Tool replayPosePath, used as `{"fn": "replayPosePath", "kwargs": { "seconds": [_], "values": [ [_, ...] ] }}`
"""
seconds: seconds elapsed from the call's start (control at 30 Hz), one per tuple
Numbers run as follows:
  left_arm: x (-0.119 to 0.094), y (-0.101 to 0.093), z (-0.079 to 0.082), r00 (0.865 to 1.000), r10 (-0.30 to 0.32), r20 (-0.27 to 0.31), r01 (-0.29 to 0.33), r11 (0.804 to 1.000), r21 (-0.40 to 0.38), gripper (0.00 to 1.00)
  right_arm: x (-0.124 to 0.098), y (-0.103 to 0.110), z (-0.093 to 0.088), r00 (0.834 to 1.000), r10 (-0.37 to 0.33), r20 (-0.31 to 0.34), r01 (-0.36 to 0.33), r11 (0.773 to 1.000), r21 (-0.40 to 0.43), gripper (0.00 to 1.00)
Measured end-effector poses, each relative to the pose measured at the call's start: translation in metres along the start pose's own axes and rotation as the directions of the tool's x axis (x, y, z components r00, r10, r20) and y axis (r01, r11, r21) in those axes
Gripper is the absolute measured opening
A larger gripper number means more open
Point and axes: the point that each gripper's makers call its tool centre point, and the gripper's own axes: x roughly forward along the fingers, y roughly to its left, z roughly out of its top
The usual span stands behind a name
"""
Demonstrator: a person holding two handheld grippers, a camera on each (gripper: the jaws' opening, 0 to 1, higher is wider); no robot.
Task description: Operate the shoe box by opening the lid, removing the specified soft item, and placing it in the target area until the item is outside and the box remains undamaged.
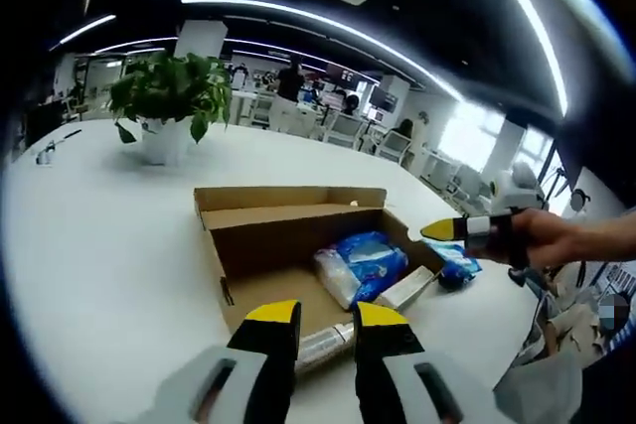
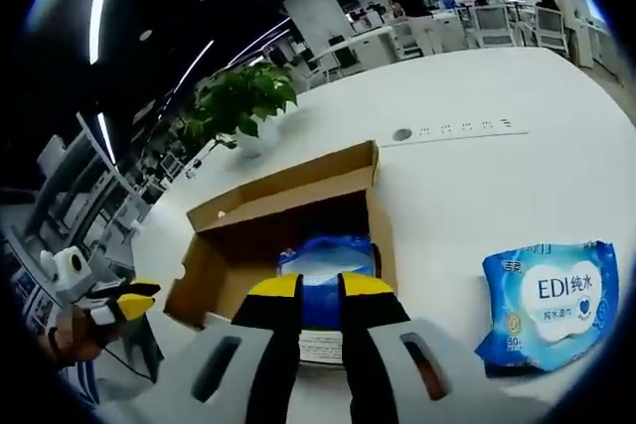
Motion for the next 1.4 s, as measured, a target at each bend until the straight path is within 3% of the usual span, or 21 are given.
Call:
{"fn": "replayPosePath", "kwargs": {
  "seconds": [0.27, 0.67, 0.87, 1.4],
  "values": [
    [-0.009, 0.001, -0.008, 0.999, 0.037, 0.017, -0.037, 0.999, 0.004, 0.21, 0.01, 0.019, -0.006, 0.999, 0.031, -0.025, -0.032, 0.999, -0.032, 0.13],
    [-0.012, 0.007, -0.031, 0.998, 0.062, -0.006, -0.062, 0.998, 0.032, 0.21, 0.021, 0.044, -0.026, 0.994, 0.078, -0.074, -0.084, 0.993, -0.082, 0.14],
    [-0.02, 0.014, -0.04, 0.997, 0.078, -0.004, -0.078, 0.997, -0.011, 0.21, 0.023, 0.047, -0.033, 0.992, 0.086, -0.088, -0.095, 0.991, -0.096, 0.14],
    [-0.034, 0.006, -0.04, 0.996, 0.09, 0.001, -0.09, 0.996, -0.009, 0.22, 0.025, 0.053, -0.047, 0.987, 0.101, -0.124, -0.119, 0.983, -0.141, 0.16]
  ]
}}
